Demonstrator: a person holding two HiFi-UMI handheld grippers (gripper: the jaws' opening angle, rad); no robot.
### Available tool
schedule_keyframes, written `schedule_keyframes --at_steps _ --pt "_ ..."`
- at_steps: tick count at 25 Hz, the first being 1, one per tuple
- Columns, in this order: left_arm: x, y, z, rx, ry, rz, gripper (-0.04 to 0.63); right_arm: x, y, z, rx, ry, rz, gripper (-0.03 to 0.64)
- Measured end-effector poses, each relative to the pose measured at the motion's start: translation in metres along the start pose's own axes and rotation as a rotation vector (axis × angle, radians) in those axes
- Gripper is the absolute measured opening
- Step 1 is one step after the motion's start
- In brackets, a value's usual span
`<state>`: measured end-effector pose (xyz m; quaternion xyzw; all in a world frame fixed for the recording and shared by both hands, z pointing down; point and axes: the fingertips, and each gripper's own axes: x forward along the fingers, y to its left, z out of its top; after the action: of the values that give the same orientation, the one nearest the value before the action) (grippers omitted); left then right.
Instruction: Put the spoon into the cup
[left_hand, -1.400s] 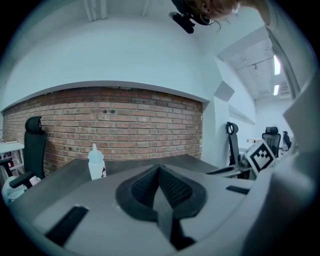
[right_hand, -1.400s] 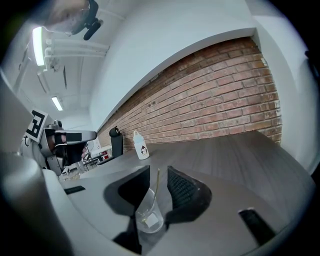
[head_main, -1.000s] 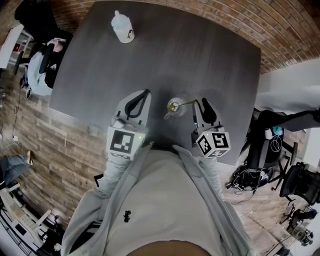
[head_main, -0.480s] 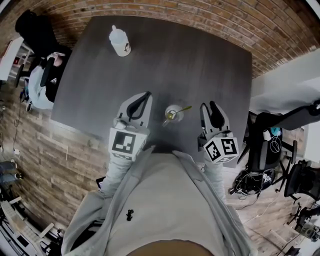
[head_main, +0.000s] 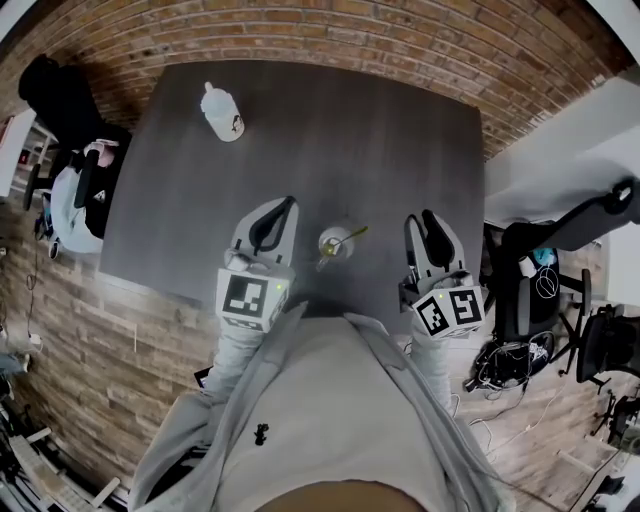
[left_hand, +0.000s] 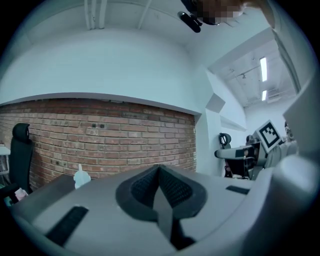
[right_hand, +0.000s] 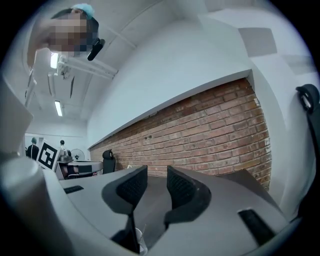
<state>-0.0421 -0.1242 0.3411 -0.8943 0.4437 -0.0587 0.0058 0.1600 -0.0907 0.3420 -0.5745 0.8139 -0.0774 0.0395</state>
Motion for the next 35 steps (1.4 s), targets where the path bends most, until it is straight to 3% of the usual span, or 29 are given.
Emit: schedule_keyframes --at_steps 6,17,25,35 --pt "0.006 -0.002 -0.001 -0.004 -0.001 -0.013 0.02 -0.007 0.005 0.019 -0.012 -0.036 0.014 0.123" --pt "0.009 -0.001 -0.005 -0.016 0.01 -0.02 0.02 -0.012 0.013 0.019 -0.027 -0.04 0.035 0.023" --pt "0.006 0.002 -0.007 -0.009 0.016 -0.023 0.02 -0.007 0.017 0.0 -0.064 0.029 0.037 0.018" --pt "0.001 0.008 -0.01 -0.006 0.023 -0.009 0.02 -0.006 0.015 -0.001 -0.061 0.03 0.011 0.017"
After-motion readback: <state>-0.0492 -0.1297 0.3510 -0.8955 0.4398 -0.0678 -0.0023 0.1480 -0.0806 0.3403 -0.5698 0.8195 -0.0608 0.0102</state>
